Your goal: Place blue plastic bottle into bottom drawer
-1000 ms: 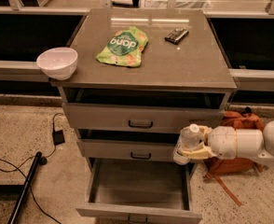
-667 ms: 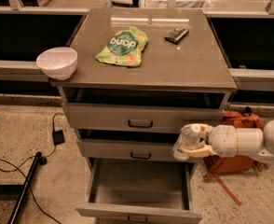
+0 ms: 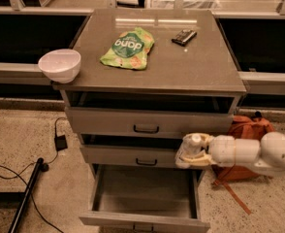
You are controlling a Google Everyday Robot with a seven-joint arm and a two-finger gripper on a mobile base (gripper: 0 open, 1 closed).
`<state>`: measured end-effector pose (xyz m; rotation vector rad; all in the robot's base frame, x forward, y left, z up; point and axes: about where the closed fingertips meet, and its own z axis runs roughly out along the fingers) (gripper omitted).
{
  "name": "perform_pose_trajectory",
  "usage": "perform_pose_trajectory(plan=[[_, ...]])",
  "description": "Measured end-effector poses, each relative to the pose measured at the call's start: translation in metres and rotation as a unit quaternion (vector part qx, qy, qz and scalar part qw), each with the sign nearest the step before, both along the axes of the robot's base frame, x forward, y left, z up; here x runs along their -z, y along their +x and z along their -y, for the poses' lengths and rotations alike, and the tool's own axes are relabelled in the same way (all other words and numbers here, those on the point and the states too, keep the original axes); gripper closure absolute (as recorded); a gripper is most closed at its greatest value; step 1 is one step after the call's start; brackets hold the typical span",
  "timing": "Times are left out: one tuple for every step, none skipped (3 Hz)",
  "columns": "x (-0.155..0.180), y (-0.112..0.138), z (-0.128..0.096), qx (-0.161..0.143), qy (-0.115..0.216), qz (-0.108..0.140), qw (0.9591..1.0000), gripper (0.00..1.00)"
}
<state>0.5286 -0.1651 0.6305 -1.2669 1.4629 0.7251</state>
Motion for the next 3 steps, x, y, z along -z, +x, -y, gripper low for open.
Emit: perform_pose_trajectory(plan=[[0.094,0.012,-0.002,-0.002,0.015,-0.011,0.9998,1.0],[0.188,0.006,0.003,-0.009,0.03,-0.042,0.9986,1.0],[0.244,-0.001,0.009,-0.014,0.032,-0.056,0.9978,1.0]])
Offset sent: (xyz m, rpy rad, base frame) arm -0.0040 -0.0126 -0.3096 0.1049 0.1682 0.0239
